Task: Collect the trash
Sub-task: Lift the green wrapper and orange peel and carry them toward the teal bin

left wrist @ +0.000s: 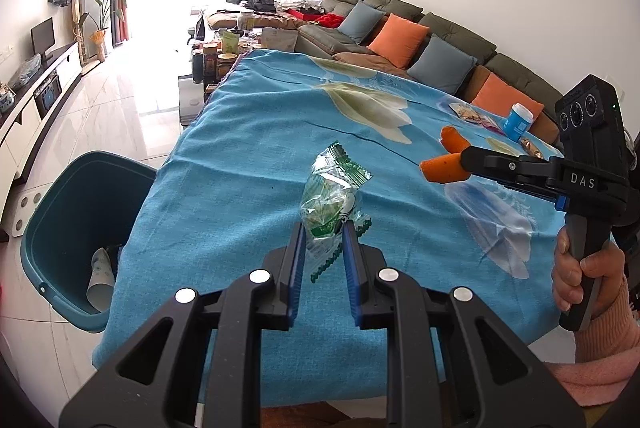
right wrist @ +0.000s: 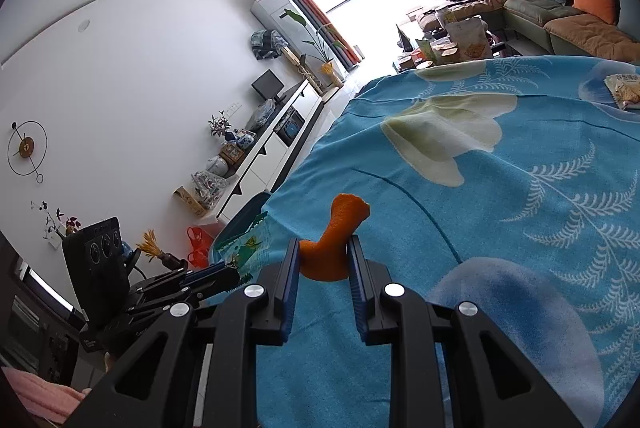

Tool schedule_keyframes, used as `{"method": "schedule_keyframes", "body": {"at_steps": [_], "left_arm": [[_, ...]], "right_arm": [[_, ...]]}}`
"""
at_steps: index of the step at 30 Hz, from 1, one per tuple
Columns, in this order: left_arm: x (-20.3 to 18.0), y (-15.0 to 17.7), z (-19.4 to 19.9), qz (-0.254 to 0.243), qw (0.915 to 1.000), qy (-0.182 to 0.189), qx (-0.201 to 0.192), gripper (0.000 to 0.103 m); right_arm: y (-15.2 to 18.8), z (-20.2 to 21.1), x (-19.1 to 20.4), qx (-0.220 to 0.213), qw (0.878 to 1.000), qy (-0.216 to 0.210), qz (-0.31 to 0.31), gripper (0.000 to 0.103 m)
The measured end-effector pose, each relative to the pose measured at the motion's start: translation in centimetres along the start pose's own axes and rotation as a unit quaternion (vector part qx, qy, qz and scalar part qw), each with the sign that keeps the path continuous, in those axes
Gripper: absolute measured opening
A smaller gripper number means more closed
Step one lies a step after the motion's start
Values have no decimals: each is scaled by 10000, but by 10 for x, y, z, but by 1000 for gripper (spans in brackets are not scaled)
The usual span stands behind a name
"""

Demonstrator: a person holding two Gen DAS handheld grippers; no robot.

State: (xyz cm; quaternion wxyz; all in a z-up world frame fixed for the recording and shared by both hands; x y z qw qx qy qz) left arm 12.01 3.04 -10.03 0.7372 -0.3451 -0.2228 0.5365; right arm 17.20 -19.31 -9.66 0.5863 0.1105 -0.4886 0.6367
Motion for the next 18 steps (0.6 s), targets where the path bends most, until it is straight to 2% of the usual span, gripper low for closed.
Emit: {"method": "schedule_keyframes", "body": {"at_steps": [18], "left_arm": [[16, 4, 13, 154, 9997, -202, -64, 19]], "right_arm": [[7, -14, 15, 176, 9997, -129, 148, 22]]}}
Point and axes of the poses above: each gripper's, at about its wrist camera, not at the fingertips, and z roughly against the way its jaws point, x to its left, y to its underside, the point moved 6 cm from there along -z, roughly the way its jaws point, and after that the axes turned 13 degrees about -z, right-handed, at the moved point
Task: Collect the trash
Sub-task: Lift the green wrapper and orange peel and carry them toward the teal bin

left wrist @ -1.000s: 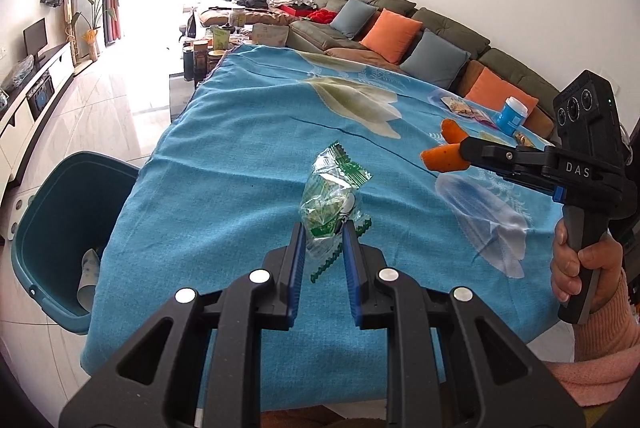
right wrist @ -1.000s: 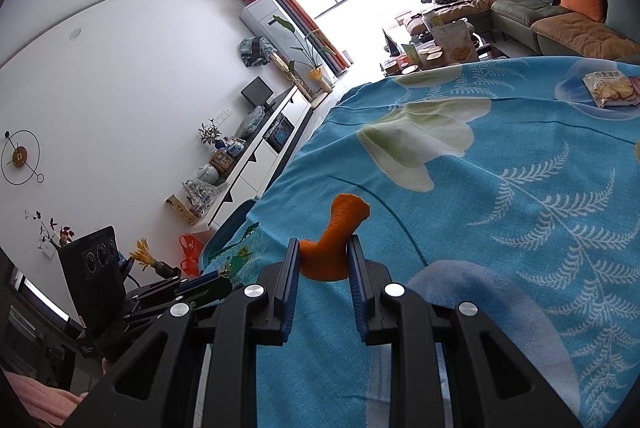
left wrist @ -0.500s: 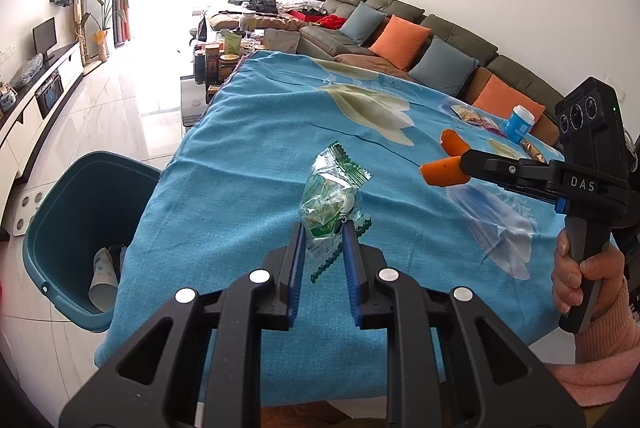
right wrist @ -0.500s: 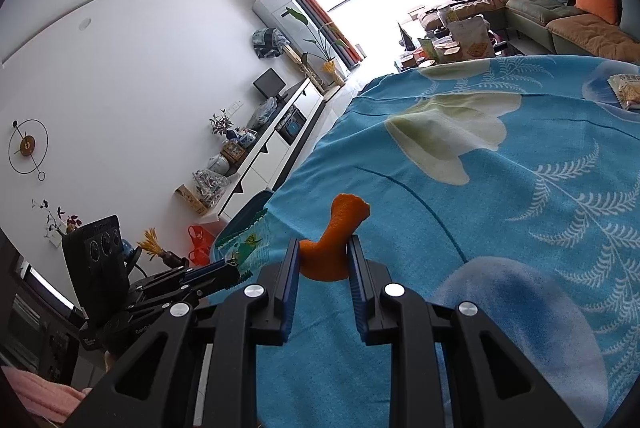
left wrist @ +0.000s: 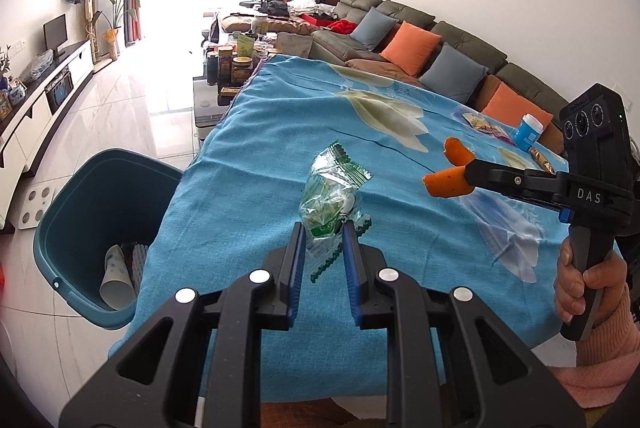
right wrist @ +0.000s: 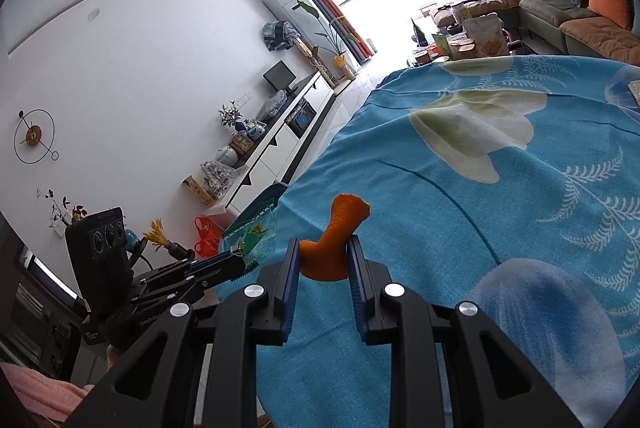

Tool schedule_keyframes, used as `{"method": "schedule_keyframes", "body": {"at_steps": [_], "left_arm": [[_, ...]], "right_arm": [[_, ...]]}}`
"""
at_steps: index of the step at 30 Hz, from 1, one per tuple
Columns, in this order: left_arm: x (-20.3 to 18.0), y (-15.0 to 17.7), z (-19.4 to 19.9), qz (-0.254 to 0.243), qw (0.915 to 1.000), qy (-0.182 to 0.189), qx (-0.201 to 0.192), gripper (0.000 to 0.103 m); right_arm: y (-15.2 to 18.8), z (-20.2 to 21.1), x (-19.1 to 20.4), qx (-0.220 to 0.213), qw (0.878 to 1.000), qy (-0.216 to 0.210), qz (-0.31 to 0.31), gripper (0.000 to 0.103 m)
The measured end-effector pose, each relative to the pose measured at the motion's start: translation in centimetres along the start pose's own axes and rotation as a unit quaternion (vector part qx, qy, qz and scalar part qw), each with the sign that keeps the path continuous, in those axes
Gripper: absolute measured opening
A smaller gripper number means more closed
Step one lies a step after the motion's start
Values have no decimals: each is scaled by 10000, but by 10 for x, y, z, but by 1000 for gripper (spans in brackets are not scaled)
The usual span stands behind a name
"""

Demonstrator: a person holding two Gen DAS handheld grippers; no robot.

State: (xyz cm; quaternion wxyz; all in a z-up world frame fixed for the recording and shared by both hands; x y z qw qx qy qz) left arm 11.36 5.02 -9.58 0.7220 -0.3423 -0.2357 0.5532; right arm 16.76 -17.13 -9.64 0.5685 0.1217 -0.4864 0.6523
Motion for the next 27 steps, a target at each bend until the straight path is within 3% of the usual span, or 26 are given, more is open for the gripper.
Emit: {"method": "schedule_keyframes", "body": {"at_steps": [27], "left_arm": [[39, 3, 19, 269, 9988, -389, -108, 19]], "right_arm": [[4, -38, 33, 315, 9989, -186, 300, 22]]}}
Point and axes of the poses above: each gripper's, at about its wrist camera, not at the fingertips, and z roughly against the way its jaws point, x to its left, y to its underside, the point moved 6 cm from there along -z, roughly the way its jaws point, and after that the axes turned 13 degrees about -z, right-handed, at the moved point
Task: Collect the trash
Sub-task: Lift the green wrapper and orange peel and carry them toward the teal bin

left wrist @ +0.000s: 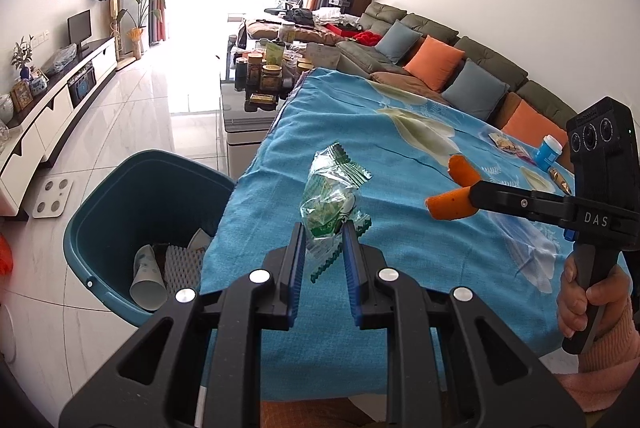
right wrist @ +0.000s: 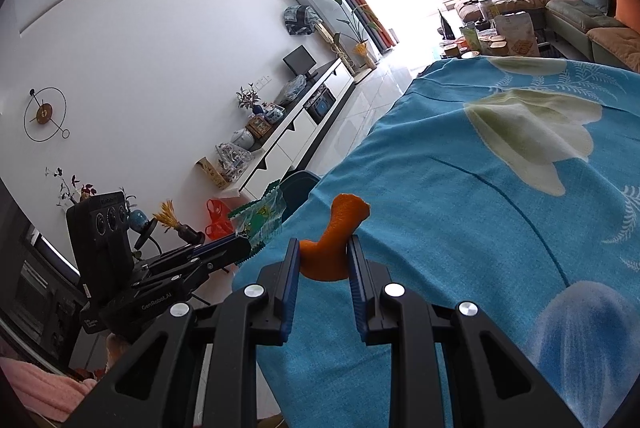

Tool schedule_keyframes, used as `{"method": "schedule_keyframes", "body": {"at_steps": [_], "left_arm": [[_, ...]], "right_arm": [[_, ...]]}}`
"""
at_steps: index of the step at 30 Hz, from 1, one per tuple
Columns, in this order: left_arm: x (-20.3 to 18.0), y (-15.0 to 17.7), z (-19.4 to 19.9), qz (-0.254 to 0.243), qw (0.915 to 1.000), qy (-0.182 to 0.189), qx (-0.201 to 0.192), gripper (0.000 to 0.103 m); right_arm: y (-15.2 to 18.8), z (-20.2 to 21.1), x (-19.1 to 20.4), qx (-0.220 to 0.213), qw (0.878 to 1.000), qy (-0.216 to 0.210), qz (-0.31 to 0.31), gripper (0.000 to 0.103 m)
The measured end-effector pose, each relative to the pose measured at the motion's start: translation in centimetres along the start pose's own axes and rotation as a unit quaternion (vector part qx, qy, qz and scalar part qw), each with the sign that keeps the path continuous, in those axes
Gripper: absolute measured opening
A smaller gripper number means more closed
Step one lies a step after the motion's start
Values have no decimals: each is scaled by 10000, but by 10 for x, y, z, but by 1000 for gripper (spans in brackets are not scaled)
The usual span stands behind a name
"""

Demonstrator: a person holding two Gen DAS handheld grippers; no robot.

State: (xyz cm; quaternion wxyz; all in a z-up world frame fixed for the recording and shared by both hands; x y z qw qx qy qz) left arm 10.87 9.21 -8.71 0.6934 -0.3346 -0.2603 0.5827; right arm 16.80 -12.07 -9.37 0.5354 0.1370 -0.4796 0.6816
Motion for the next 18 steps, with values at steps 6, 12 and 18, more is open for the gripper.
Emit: {"method": "schedule_keyframes", "body": {"at_steps": [6, 12, 18], "left_arm": [[11, 2, 5, 78, 9999, -94, -29, 19], [21, 4, 9, 149, 9997, -192, -47, 19], [30, 5, 12, 217, 9993, -298, -48, 19]], "right_arm": [[1, -9, 6, 81, 9999, -29, 69, 22], [1, -18, 15, 165, 9997, -73, 163, 22], [1, -25, 23, 212, 9994, -115, 244, 22]]}}
Point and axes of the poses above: each gripper's, at about its wrist camera, not at the fingertips, and z roughly against the way its jaws point, x to its left, y to its underside, the point moved 6 cm from there along -z, roughly the way its jaws point, and after that the axes turned 13 degrees about -z, right-handed, at the moved point
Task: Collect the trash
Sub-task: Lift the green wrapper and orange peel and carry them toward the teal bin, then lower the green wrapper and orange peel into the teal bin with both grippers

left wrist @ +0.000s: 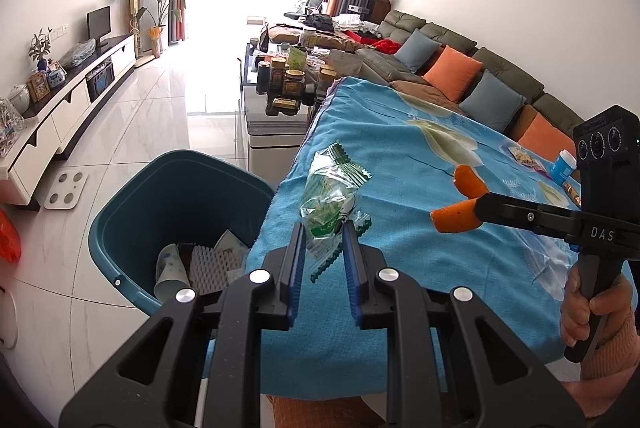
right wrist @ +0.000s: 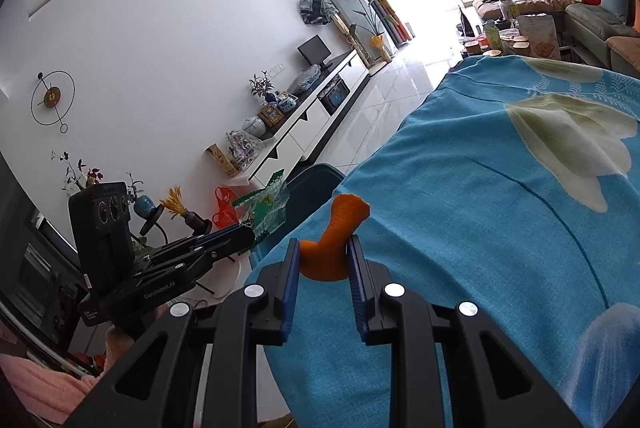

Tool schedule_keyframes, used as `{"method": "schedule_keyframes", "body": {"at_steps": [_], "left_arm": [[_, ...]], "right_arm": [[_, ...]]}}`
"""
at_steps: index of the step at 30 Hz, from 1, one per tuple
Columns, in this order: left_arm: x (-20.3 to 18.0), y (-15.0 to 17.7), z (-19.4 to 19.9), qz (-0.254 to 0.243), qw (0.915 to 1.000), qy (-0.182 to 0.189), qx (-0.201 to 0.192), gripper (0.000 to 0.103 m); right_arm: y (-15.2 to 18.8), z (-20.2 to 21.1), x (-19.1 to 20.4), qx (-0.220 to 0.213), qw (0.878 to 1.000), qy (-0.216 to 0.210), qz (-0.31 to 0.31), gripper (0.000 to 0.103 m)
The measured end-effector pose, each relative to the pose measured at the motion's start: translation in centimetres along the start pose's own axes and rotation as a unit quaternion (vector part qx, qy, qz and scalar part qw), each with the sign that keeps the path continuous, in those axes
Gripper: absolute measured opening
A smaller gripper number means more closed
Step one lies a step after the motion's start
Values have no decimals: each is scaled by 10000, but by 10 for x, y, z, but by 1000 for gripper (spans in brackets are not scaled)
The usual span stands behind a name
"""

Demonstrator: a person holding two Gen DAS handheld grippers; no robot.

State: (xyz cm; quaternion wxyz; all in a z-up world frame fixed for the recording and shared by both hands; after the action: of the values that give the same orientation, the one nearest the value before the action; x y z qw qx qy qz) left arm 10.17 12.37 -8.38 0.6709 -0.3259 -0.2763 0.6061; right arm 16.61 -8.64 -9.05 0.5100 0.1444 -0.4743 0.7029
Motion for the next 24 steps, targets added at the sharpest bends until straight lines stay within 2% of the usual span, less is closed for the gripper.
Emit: {"method": "schedule_keyframes", "body": {"at_steps": [24], "left_arm": [[31, 5, 8, 211, 9992, -336, -25, 19]], "right_arm": [[-3, -24, 18, 191, 9995, -97, 225, 22]]}}
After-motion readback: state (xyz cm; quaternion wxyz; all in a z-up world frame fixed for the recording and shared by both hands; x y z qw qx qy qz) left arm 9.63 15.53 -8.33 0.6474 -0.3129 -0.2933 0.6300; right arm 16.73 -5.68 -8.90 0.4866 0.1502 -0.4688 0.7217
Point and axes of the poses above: each gripper's, at about its wrist camera, not at the fingertips, and z roughly against the way its jaws point, x to its left, y to its underside, the point moved 6 cm from there along -z, roughly the way its jaws point, and after that the axes turned 13 degrees about -z, right-handed, at the moved point
